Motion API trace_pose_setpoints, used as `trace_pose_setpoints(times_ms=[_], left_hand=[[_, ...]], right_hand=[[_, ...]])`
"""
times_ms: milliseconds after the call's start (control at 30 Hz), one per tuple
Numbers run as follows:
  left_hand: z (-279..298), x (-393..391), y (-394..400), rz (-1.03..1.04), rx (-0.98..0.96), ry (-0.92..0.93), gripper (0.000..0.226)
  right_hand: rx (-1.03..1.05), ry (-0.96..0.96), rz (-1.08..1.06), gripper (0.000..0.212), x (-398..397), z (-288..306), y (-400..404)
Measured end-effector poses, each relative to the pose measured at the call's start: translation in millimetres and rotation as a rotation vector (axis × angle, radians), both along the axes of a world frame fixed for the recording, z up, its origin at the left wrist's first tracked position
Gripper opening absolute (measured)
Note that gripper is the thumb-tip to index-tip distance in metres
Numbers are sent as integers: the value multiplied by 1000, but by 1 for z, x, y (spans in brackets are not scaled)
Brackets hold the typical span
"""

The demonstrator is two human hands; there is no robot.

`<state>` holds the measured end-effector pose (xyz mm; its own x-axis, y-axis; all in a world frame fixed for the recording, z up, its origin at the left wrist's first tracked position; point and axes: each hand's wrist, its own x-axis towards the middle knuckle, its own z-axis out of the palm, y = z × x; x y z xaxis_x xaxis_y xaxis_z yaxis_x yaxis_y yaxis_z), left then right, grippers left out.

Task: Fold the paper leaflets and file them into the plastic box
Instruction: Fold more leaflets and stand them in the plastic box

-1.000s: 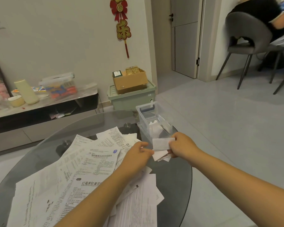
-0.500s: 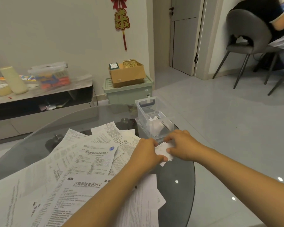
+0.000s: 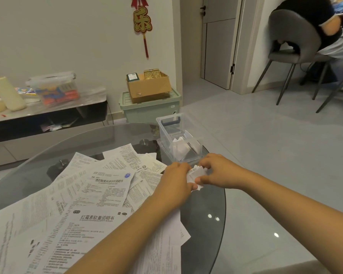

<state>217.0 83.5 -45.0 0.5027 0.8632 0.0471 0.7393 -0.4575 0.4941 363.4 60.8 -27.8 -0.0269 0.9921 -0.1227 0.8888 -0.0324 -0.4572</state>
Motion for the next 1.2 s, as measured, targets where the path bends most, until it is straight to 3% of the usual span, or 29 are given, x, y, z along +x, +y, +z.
trace_pose_setpoints(times_ms=[100, 233, 600, 800, 1033, 1200], left_hand=[[3, 0, 1, -5, -13, 36, 39], [4, -1, 2, 23, -29, 9, 39], [7, -2, 4, 66, -159, 91, 47], [7, 1, 1, 6, -94, 89, 35], [7, -1, -1, 16, -169, -52, 36], [10, -1, -1, -19, -94, -112, 38]], right_hand=[[28, 76, -28, 26, -1, -5, -1], [-3, 122, -27, 50, -5, -6, -3], [31, 51, 26, 23, -8, -4, -7], [55, 65, 18, 42, -9, -5, -8], [9, 53, 48, 39, -10, -3, -9], [39, 116, 4, 37, -7, -3, -10]])
